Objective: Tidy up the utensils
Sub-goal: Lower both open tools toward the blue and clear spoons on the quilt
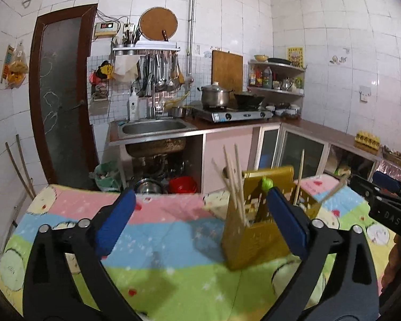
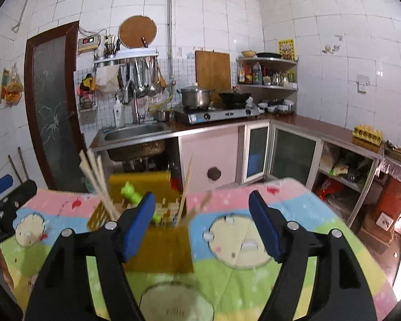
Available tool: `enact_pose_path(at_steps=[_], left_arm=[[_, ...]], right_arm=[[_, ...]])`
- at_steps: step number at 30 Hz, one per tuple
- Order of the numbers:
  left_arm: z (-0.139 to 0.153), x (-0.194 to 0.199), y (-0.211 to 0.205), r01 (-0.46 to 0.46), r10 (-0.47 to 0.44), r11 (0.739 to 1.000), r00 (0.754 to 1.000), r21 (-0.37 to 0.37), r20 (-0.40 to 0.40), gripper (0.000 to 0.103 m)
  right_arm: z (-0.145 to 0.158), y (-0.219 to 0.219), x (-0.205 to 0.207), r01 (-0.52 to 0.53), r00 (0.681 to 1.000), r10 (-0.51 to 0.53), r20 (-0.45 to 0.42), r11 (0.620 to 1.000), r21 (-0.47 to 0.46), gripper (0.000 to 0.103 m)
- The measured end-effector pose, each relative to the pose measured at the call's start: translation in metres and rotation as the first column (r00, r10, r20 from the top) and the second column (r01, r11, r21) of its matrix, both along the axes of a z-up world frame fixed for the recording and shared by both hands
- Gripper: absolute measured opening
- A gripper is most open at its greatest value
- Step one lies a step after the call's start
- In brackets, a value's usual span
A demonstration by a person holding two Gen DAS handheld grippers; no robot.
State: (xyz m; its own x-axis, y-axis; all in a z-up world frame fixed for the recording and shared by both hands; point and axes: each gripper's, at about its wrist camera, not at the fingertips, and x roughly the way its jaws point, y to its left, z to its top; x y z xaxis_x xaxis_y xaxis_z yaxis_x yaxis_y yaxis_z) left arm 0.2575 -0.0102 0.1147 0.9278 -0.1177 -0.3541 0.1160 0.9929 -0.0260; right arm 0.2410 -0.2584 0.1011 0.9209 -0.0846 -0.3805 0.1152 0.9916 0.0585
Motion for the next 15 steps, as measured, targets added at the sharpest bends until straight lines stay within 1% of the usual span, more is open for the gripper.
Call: enact_pose_path(at_steps=[2, 8, 12, 15], left_arm=[[-0.008, -0.011, 0.006, -0.003, 0.003, 1.000, 1.000, 0.004, -0.019, 0.098], [-0.044, -0.033, 0.020, 0.011, -0.012, 1.000, 0.992, -0.007, -0.122, 0.098], [-0.075, -0.046, 0.026, 0.013, -0.013, 1.000, 0.981, -0.002, -0.193, 0.098], [-0.093, -0.053, 0.032, 0.009, -0.009, 1.000, 0.972, 0.000, -0.237, 0.098]], right_arm=[[-0.012, 0.005, -0.013, -0.002, 1.000, 0.002, -0.030, 1.000, 0.004, 0.073], [-0.051, 0.017, -0.046, 0.003, 0.993, 0.002, -0.120, 0.999, 0.040, 0.073], [-0.084, 0.028, -0.070, 0.012, 0.982, 0.000, -0.187, 0.998, 0.060, 0.073], [-0.100, 0.037, -0.084, 0.007, 0.974, 0.005, -0.225, 0.999, 0.052, 0.073]])
